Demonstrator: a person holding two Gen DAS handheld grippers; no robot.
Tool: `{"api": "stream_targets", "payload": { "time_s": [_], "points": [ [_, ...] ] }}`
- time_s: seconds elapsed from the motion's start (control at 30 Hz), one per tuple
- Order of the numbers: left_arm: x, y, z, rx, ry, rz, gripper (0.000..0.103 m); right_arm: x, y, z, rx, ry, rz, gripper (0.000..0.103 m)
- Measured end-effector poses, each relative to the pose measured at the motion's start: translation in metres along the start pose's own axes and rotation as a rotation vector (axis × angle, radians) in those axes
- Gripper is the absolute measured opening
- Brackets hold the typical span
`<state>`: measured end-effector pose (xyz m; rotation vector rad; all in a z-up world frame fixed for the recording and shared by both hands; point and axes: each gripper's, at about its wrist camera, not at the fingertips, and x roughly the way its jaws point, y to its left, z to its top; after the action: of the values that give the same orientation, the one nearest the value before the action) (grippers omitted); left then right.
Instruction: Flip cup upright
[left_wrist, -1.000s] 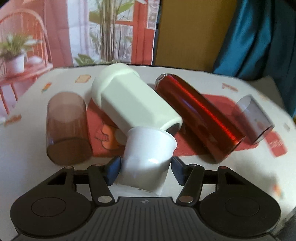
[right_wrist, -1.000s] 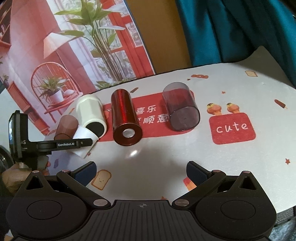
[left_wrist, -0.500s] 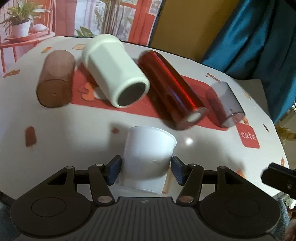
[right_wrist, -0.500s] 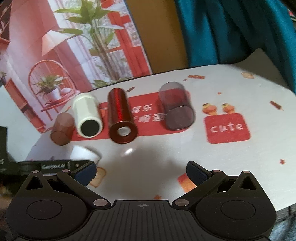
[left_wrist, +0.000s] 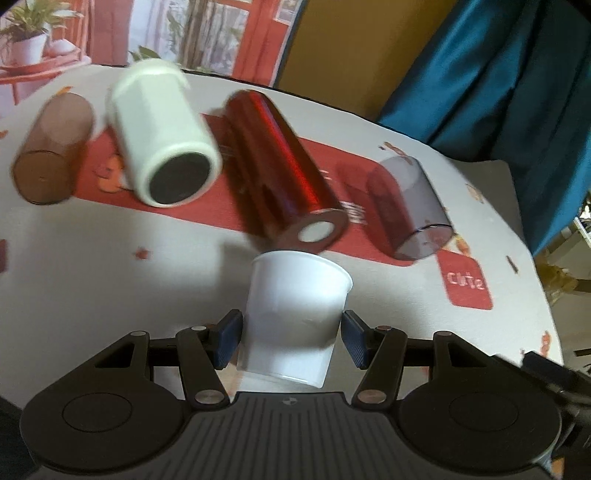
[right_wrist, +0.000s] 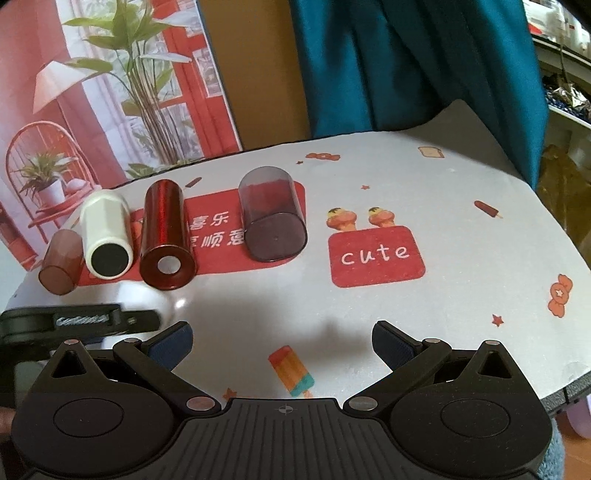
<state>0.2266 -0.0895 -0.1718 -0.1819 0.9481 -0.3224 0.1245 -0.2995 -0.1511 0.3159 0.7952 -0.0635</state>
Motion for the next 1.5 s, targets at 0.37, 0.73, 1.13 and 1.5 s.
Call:
{"api": "stream_targets", "payload": {
  "time_s": [0.37,0.73,1.13,1.5],
  "points": [
    [-0.032,-0.009,-0.002,0.083,-0.039,0.014,0.085,0.004,0.002,0.001,-0.041,0.004,0.034,0.103],
    [-0.113,0.027,0.015,0.124,-0.268,0.114,0.087,0.014,0.005,0.003,-0.034,0.044,0.071,0.103],
    [-0.143,0.084,-0.027,-0.001,-0.275,0.269,0.096,0.037,0.017,0.019,0.032,0.12,0.141,0.103],
    [-0.128,0.085,-0.039,0.025,-0.192,0.298,0.096,0.08,0.062,0.031,0.021,0.202,0.218,0.103]
  ]
}}
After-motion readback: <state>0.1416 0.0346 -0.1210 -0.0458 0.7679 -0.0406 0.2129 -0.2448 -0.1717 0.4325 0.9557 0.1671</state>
